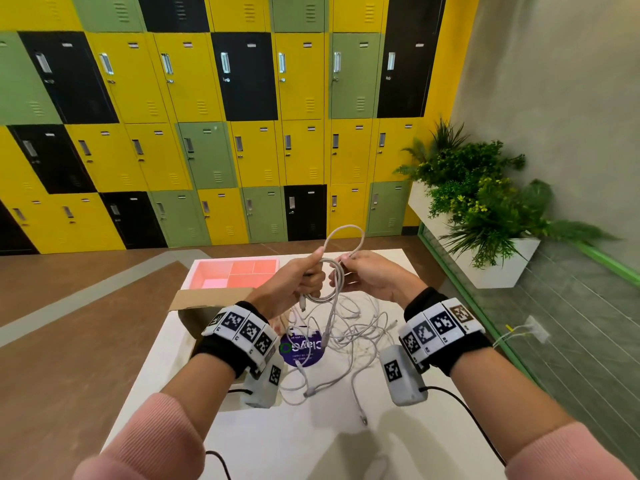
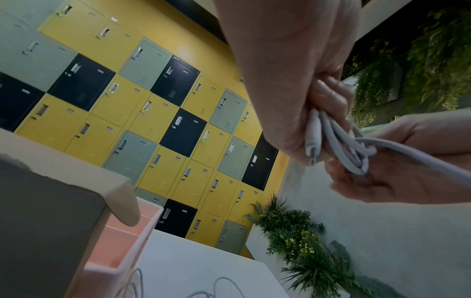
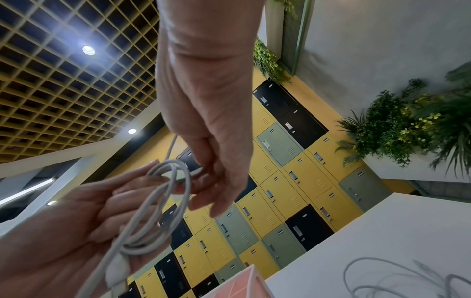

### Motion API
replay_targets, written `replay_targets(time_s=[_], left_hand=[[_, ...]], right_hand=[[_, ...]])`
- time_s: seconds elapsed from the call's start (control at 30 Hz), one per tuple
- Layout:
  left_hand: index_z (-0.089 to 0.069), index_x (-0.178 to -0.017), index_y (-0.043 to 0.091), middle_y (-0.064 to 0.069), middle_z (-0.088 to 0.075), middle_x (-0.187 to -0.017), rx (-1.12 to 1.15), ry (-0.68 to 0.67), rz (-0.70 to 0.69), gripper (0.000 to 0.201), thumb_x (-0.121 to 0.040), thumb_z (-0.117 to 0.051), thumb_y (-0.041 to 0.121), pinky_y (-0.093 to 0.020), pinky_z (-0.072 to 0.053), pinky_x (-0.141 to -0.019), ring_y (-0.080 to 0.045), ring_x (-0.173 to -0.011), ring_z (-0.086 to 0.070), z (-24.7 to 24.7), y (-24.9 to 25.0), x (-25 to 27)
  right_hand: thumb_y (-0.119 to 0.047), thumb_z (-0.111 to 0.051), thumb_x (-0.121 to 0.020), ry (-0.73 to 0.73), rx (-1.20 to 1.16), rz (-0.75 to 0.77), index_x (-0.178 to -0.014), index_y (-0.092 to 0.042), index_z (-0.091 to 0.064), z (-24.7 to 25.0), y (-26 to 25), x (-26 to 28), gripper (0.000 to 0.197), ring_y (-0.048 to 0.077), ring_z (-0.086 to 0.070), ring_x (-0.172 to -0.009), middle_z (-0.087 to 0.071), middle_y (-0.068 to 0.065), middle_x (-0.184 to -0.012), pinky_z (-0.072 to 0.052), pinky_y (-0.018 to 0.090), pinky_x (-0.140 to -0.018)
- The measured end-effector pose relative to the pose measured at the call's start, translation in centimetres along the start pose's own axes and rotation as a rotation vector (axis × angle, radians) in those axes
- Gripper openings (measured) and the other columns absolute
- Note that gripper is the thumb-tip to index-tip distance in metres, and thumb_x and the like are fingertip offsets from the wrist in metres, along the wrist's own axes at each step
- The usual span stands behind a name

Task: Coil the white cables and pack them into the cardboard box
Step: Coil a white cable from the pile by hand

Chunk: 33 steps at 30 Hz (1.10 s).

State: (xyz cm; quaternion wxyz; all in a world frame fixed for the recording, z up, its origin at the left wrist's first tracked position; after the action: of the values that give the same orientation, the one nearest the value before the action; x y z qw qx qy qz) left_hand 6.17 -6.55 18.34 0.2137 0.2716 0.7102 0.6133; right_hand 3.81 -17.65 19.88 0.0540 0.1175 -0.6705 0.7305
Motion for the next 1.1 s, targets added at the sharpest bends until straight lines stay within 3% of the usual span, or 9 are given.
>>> replay_targets(time_s=[0.23,0.37,0.5,0.63,0.7,0.77,0.83,0.9,1.1], left_hand=[[-0.032,-0.053,0.027,0.009,-0.020,-0.050,-0.051,0.100,-0.076,0.049,-0.099,-0.039,0.041,-0.034,-0.006,-0.060,-0.007,-0.046,-0.014,1.2,0.4,0.1],[-0.030,-0.056,0.026,0.010,-0.022,-0.051,-0.113,0.134,-0.096,0.047,-0.101,-0.036,0.040,-0.035,-0.009,-0.060,-0.007,-0.047,-0.015,1.3,0.8,0.3],[-0.029,-0.059,0.025,0.010,-0.022,-0.052,-0.177,0.148,-0.127,0.045,-0.102,-0.035,0.039,-0.033,-0.010,-0.059,-0.007,-0.048,-0.015,1.2,1.0,0.4],[-0.030,-0.065,0.021,0.014,-0.026,-0.050,-0.266,0.282,-0.211,0.041,-0.104,-0.031,0.034,-0.017,-0.020,-0.045,-0.003,-0.045,-0.020,1.6,1.2,0.7],[-0.032,-0.066,0.020,0.014,-0.028,-0.049,-0.284,0.337,-0.242,0.041,-0.104,-0.030,0.034,-0.017,-0.022,-0.045,-0.003,-0.046,-0.022,2.0,1.1,0.7],[-0.033,-0.065,0.020,0.012,-0.029,-0.052,-0.294,0.370,-0.260,0.042,-0.104,-0.031,0.034,-0.017,-0.023,-0.045,-0.004,-0.046,-0.023,2.1,1.0,0.7],[-0.034,-0.064,0.019,0.008,-0.029,-0.053,-0.293,0.396,-0.275,0.043,-0.104,-0.031,0.033,-0.018,-0.024,-0.045,-0.005,-0.046,-0.024,2.0,1.2,0.7],[-0.037,-0.064,0.018,0.007,-0.030,-0.054,-0.298,0.421,-0.294,0.042,-0.104,-0.031,0.032,-0.018,-0.026,-0.045,-0.004,-0.045,-0.026,2.2,1.5,0.8],[-0.044,-0.069,0.017,0.006,-0.035,-0.055,-0.314,0.469,-0.264,0.041,-0.104,-0.032,0.034,-0.020,-0.029,-0.047,-0.005,-0.047,-0.032,3.5,0.8,1.0]], right_hand=[[-0.051,-0.040,-0.096,-0.258,0.031,-0.132,-0.087,-0.014,-0.051,-1.7,0.9,0.6,0.039,0.022,-0.054,-0.086,-0.056,0.006,-0.086,-0.051,0.047,-0.081],[-0.023,-0.057,-0.094,-0.283,0.138,-0.060,-0.094,-0.012,-0.049,-2.1,0.5,1.1,0.014,0.017,-0.057,-0.087,-0.055,0.006,-0.094,-0.055,0.034,-0.073],[0.002,-0.054,-0.092,-0.252,0.131,-0.052,-0.095,-0.004,-0.050,-2.1,0.3,1.0,0.008,0.018,-0.062,-0.074,-0.057,0.012,-0.086,-0.058,0.029,-0.071],[0.000,-0.064,-0.086,-0.092,0.333,-0.022,-0.111,0.005,-0.051,-1.4,-0.6,1.1,0.029,0.020,-0.064,-0.065,-0.063,0.017,-0.080,-0.059,0.030,-0.069],[-0.003,-0.068,-0.084,0.011,0.457,0.002,-0.118,0.001,-0.045,-1.0,-1.4,1.3,0.041,0.024,-0.065,-0.064,-0.067,0.023,-0.082,-0.058,0.031,-0.066],[-0.006,-0.069,-0.084,0.054,0.611,0.067,-0.112,0.000,-0.051,-1.0,-2.5,1.6,0.033,0.020,-0.065,-0.061,-0.070,0.023,-0.087,-0.055,0.025,-0.060],[-0.009,-0.071,-0.084,0.038,0.740,0.130,-0.101,-0.003,-0.061,-1.2,-3.3,1.7,0.021,0.011,-0.063,-0.055,-0.071,0.012,-0.075,-0.046,0.016,-0.047],[-0.011,-0.072,-0.083,0.000,0.765,0.151,-0.095,-0.006,-0.065,-1.5,-3.6,1.8,0.015,0.008,-0.064,-0.055,-0.068,0.002,-0.065,-0.040,0.014,-0.048],[-0.004,-0.063,-0.088,-0.167,0.542,0.339,-0.096,0.001,-0.065,-2.5,-5.8,3.1,0.010,0.011,-0.064,-0.072,-0.066,0.010,-0.081,-0.049,0.009,-0.065]])
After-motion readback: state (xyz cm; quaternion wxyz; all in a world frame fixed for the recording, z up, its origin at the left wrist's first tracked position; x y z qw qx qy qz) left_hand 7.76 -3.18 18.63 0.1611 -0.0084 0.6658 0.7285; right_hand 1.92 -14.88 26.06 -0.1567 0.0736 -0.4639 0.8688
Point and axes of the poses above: each hand's wrist, its own x-axis away from the middle knuckle, its own z-axis out of the back of the hand, y = z × x, the point moved 7 cm from there along -x, towards the middle knuckle
